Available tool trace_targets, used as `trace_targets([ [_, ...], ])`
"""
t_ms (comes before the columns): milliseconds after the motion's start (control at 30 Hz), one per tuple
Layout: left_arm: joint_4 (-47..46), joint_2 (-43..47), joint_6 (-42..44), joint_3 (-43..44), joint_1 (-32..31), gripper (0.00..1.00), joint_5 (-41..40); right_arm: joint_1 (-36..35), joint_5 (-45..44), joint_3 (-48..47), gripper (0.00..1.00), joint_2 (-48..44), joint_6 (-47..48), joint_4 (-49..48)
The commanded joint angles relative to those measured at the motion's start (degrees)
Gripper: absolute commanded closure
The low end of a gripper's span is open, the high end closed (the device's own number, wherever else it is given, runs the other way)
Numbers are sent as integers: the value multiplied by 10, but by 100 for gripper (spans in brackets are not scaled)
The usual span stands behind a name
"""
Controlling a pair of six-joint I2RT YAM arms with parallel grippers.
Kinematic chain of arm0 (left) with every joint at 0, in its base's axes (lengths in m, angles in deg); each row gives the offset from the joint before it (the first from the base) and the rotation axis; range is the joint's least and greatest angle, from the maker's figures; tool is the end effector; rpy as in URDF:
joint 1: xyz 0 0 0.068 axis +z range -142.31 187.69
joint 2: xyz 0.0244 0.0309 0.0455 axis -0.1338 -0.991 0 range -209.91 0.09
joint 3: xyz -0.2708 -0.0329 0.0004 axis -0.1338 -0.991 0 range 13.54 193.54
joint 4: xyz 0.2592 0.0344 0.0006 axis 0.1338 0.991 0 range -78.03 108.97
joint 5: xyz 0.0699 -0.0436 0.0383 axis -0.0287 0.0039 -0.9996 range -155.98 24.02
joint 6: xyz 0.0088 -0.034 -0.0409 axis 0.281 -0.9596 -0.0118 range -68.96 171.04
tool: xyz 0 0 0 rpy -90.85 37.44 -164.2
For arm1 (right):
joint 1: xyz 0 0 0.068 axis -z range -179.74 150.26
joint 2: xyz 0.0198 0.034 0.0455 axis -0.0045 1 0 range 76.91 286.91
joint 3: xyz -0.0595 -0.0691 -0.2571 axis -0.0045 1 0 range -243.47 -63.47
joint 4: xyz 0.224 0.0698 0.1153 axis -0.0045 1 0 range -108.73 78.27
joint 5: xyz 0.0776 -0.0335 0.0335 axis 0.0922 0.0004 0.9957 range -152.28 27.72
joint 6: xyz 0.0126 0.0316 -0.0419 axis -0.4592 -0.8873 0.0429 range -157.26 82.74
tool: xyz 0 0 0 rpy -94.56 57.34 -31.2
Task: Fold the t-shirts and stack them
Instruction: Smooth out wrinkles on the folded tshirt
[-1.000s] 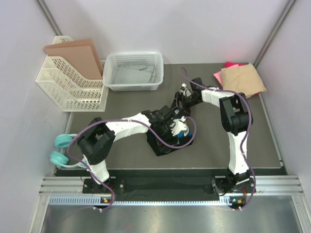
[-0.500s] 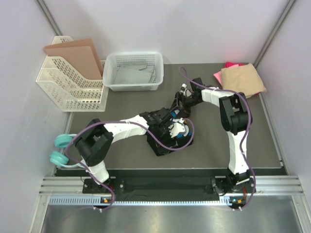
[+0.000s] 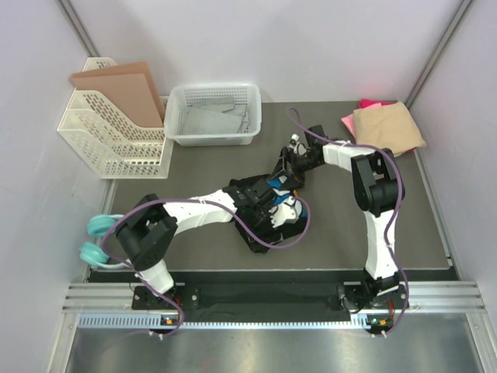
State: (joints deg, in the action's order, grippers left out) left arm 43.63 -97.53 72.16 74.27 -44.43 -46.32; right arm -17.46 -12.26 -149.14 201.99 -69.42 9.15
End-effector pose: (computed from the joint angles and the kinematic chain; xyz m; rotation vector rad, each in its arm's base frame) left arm 0.1908 -0.2649 0.1760 1.7502 2.2003 -0.6114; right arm 0.4074 0.1588 0.1309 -0.0906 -2.7791 -1.4056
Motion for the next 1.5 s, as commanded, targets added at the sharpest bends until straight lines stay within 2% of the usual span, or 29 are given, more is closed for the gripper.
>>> trace_targets([
  [0, 62, 31, -16, 5, -8, 1, 6, 6, -85, 23, 25, -8, 27, 1],
  [200, 83, 81, -25, 95, 17, 1, -103, 6, -81, 25, 16, -56, 25, -13],
  [400, 122, 92, -49, 199, 110, 1, -95, 7, -84, 1, 10, -106, 22, -4],
  [500, 145, 94, -69, 228, 159, 1, -61, 7, -90, 3, 10, -129, 22, -4],
  [633, 153, 96, -65, 231, 192, 1, -37, 6, -99, 16, 10, -147, 22, -4],
  [833, 79, 104, -41, 205, 192, 1, -106, 8, -123, 57, 11, -164, -3, -17],
  [1100, 48, -9, -50, 280, 239, 1, -116, 8, -157, 194, 12, -255, -51, -56],
  [1233, 24, -40, -36, 281, 243, 1, -113, 8, -173, 259, 13, -299, -60, -73],
  [1467, 26, -105, -28, 302, 243, 1, -114, 7, -176, 280, 15, -310, -71, -78],
])
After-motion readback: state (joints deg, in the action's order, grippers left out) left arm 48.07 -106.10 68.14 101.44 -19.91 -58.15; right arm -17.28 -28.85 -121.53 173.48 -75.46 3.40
